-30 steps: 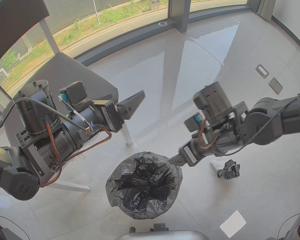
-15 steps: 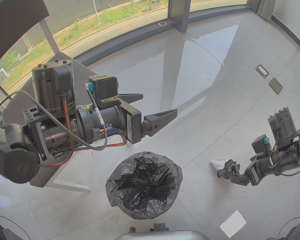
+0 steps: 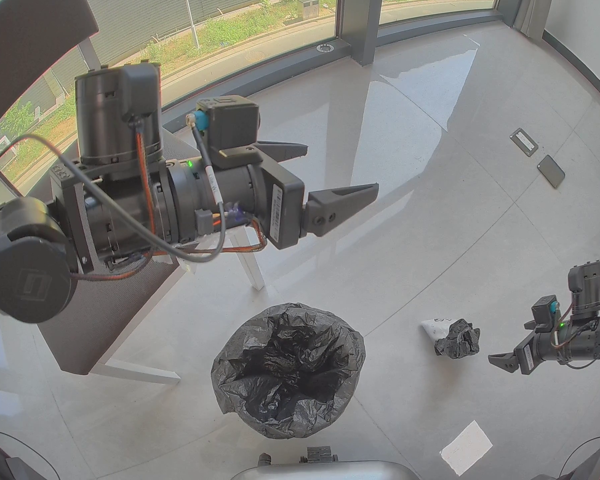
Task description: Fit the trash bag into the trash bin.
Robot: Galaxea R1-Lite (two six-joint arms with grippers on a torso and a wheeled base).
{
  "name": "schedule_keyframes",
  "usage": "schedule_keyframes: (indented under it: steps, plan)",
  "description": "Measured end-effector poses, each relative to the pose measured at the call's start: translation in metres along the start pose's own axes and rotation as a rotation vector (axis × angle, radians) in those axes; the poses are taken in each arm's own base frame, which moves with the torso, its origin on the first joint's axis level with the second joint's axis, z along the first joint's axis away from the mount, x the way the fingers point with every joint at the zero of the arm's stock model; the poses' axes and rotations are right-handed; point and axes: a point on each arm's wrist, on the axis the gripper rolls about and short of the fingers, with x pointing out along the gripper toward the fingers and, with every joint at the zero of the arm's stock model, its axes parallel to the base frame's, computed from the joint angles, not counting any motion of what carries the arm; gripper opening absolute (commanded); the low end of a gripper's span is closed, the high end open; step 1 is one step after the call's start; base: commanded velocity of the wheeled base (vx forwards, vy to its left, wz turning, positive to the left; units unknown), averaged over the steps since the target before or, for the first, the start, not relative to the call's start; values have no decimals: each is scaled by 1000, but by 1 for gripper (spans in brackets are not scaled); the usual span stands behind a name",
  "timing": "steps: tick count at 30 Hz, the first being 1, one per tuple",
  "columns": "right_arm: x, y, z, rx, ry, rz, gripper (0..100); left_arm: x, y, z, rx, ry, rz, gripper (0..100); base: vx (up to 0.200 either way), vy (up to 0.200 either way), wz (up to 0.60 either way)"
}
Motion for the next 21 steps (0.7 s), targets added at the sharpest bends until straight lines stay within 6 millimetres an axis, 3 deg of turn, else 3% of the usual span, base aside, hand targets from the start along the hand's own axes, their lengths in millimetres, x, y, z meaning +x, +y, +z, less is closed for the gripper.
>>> schedule_keyframes:
  steps: [12, 21]
  plan:
    - [95, -6, -24, 9, 25, 42, 100, -5, 14, 13, 41, -34, 48, 100, 0, 0, 0]
    - [151, -6, -34, 11, 40, 62, 100, -14, 20, 25, 57, -71, 79, 100, 0, 0, 0]
